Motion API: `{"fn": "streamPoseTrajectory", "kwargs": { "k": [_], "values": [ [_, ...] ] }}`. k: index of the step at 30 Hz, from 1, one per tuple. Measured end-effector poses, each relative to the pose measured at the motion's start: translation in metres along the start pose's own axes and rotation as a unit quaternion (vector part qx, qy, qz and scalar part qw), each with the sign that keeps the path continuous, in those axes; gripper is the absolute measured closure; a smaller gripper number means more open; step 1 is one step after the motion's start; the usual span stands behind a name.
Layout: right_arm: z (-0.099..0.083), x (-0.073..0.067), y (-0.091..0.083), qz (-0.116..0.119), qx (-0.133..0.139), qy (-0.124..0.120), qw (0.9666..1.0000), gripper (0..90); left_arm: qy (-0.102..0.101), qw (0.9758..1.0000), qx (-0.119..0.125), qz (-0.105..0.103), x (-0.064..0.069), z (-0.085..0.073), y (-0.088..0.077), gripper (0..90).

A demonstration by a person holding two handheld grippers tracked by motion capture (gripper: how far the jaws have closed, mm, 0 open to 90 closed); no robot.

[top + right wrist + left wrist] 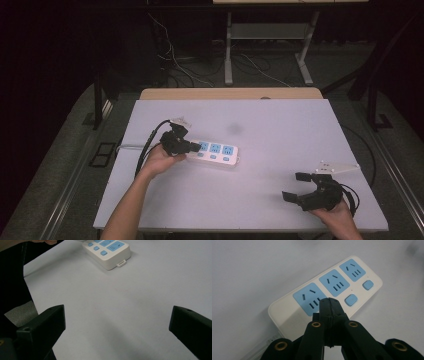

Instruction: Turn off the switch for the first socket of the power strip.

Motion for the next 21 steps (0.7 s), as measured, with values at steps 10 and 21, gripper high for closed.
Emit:
{"fn": "streamPoseTrajectory", "kwargs": {
  "k": [10,21],
  "values": [
    [0.0,-0.001,0.001,0.0,-0.001,-0.002,1.0,0.3,-0.001,0.9998,0.014,0.014,-0.002,0.001,-0.02,89.4],
    [0.0,-0.001,0.0,-0.001,0.002,0.0,1.0,0.3,-0.011,0.9993,0.027,0.024,0.005,0.002,-0.043,75.5]
  ]
}}
Point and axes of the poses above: each handheld gripper's, and its own axes: y roughly forward along the jaws, z roughly out of its top, x roughly to its right, the point moved 10 cm from there along y, roughly forward along the jaws, and after that the axes turned 6 degrees about z, right-handed, at the moved point
